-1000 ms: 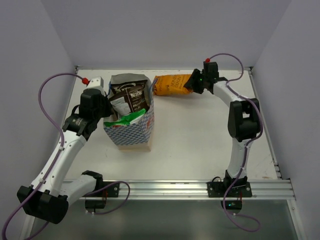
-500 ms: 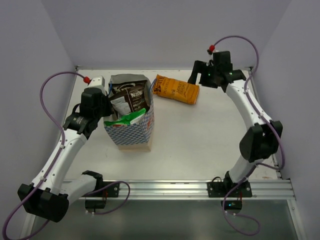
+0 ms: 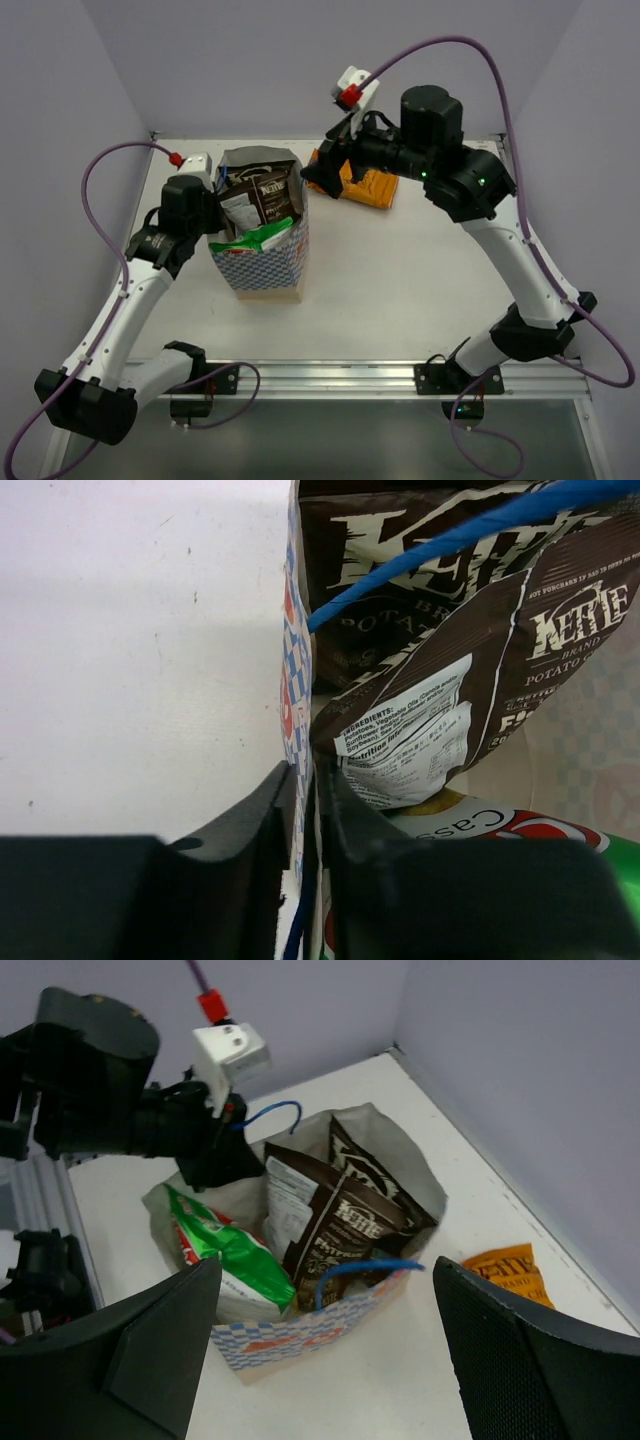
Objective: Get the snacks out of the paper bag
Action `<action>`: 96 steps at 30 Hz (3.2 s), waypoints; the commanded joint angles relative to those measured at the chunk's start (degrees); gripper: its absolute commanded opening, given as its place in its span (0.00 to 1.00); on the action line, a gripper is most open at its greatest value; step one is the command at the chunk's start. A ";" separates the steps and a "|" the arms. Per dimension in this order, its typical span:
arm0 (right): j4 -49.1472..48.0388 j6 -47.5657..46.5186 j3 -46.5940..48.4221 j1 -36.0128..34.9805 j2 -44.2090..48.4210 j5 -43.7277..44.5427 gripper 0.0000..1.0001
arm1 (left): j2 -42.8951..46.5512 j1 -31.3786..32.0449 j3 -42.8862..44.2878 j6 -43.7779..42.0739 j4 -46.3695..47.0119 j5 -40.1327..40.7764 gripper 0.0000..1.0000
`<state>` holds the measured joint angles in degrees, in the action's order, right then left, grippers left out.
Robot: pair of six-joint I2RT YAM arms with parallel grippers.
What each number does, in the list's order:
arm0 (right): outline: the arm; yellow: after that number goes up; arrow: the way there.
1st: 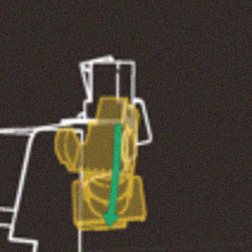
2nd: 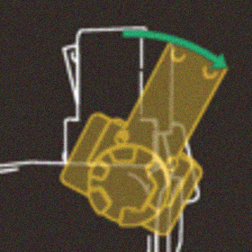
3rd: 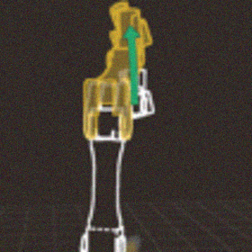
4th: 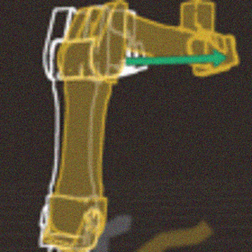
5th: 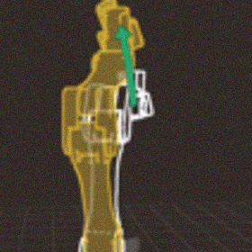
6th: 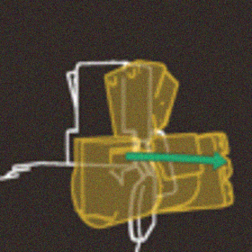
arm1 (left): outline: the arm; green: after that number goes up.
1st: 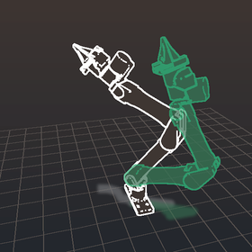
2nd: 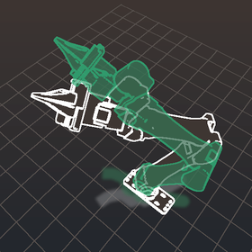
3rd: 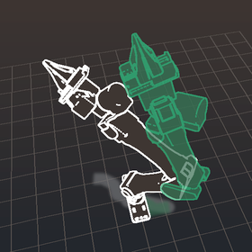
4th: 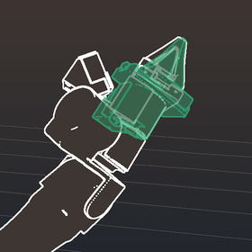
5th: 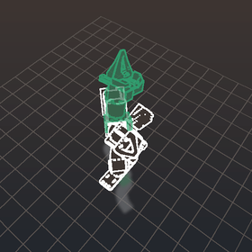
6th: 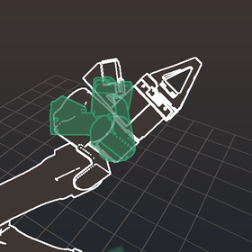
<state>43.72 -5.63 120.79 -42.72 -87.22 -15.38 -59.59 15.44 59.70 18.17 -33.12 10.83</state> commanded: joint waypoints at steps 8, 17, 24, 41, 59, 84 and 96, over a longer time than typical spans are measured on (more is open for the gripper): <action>6.11 -7.20 6.74 -9.74 -13.41 -4.40 0.89 | 3.87 0.20 4.72 -1.30 -2.65 -1.77 0.57; 10.06 -9.75 7.44 -11.59 -20.36 -6.25 0.86 | 10.10 0.20 11.39 -0.95 -5.11 -4.32 0.90; 9.45 -10.54 1.47 -12.48 -21.23 -4.67 0.83 | 13.71 0.20 15.35 2.39 -4.49 -4.33 0.90; 9.71 -11.07 1.64 -13.88 -25.45 -2.56 0.81 | 19.07 1.43 10.97 3.45 -8.62 -0.11 0.90; 11.74 -14.14 5.77 -15.73 -27.66 2.28 0.12 | 19.43 2.14 8.15 4.50 -9.24 -0.20 0.90; -15.50 -10.55 3.49 -15.73 -1.12 14.14 0.00 | 21.36 2.31 6.92 5.82 -9.06 4.19 0.89; -37.49 -14.33 -8.28 -12.05 9.43 35.92 0.00 | 22.59 2.31 6.13 5.64 -8.80 3.94 0.89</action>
<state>16.08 -17.72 113.38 -57.25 -80.01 9.63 -37.19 17.39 66.57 23.24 -42.57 14.44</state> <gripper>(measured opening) 0.040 0.893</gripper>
